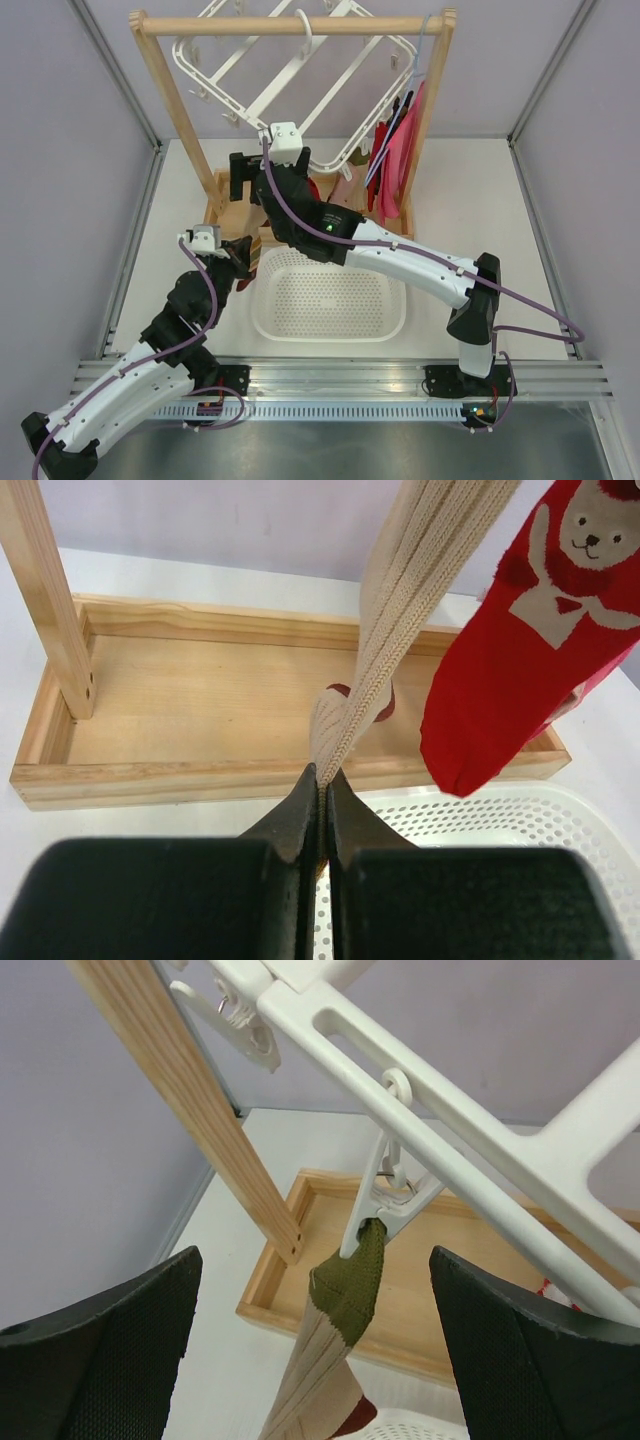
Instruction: Remove the socks clipped to the hanger
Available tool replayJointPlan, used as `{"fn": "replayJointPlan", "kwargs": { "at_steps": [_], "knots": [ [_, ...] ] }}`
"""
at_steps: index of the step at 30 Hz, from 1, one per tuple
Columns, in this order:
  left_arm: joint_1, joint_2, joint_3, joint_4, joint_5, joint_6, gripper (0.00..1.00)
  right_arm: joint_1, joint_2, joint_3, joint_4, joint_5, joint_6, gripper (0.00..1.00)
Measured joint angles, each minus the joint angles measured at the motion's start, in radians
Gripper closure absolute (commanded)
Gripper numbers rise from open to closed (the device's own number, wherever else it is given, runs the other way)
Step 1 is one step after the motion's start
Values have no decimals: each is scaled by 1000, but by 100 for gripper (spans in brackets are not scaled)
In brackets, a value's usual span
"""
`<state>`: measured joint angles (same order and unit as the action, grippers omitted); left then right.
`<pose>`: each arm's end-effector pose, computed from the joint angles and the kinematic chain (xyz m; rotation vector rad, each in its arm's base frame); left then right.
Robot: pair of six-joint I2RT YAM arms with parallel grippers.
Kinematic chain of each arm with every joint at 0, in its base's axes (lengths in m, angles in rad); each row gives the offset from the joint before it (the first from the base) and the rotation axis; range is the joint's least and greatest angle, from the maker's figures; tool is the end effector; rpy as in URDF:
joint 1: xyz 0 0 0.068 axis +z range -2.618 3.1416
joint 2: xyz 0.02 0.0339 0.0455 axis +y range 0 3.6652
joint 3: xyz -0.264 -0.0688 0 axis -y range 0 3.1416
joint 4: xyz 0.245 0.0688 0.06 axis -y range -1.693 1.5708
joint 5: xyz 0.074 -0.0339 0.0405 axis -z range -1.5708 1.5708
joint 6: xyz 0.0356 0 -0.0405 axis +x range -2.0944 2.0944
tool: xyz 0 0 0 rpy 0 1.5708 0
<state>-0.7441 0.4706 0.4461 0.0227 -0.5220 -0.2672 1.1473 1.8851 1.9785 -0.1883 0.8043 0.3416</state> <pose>0.1120 -0.0790 0.2870 -0.0350 1.5848 -0.3827 0.2035 0.3890 0.4378 -0.0560 1.6564 0.4689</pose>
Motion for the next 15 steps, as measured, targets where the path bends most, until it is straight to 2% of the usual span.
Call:
{"fn": "replayJointPlan", "kwargs": {
  "at_steps": [7, 15],
  "knots": [
    [0, 2, 0, 0, 10, -6, 98, 1, 0, -23, 78, 90, -32, 2],
    [-5, 9, 0, 0, 28, -10, 98, 1, -1, -23, 160, 119, -84, 5]
  ]
}}
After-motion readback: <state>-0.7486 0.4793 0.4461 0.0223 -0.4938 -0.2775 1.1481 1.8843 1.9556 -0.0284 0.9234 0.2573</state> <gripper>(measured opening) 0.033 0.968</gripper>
